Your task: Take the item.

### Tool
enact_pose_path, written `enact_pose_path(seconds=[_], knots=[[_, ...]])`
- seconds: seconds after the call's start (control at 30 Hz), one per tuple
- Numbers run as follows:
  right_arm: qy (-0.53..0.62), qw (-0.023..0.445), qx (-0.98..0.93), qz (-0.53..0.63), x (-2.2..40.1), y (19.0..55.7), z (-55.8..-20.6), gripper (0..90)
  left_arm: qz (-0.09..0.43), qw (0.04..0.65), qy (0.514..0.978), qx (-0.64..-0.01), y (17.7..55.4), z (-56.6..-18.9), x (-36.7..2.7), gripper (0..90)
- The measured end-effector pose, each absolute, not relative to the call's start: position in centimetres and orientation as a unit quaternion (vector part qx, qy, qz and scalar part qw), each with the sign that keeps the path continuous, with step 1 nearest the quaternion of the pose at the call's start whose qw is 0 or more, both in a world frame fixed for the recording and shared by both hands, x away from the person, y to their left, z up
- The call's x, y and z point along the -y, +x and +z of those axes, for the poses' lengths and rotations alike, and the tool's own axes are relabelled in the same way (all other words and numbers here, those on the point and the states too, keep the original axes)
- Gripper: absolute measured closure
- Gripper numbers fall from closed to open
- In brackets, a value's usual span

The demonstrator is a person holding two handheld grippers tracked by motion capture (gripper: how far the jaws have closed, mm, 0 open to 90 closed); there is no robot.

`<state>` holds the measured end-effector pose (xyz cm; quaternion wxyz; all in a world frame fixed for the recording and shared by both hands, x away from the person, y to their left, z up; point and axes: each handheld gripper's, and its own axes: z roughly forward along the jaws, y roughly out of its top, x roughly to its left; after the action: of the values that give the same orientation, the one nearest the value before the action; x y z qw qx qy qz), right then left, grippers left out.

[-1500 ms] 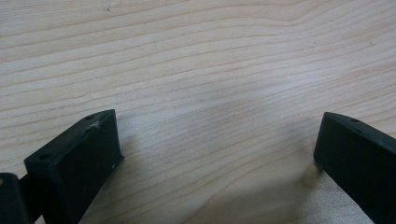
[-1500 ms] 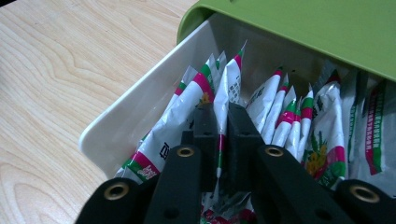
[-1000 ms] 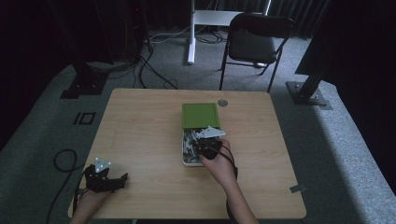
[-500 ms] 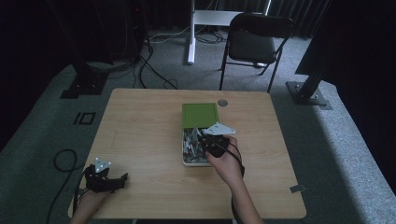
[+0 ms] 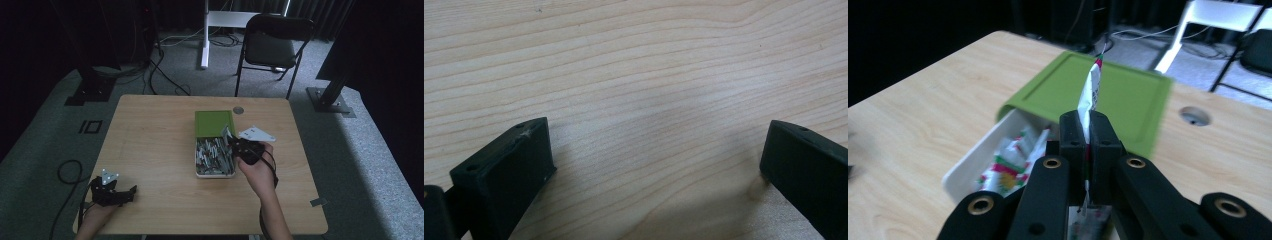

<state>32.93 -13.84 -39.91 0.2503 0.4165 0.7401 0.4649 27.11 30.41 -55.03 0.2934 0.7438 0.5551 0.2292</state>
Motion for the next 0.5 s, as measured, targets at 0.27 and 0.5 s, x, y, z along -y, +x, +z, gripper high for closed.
enact_pose_path(seconds=[0.27, 0.5], knots=[[0.442, 0.283, -0.712, 0.467, 16.8, 33.2, -39.6, 87.5, 0.229, 0.293, 0.744, -0.555, 27.1, -55.0, -30.4, 1.3], [0.470, 0.303, -0.692, 0.456, 19.2, 34.1, -40.4, 87.5, 0.228, 0.293, 0.744, -0.555, 27.1, -55.0, -30.4, 1.3]])
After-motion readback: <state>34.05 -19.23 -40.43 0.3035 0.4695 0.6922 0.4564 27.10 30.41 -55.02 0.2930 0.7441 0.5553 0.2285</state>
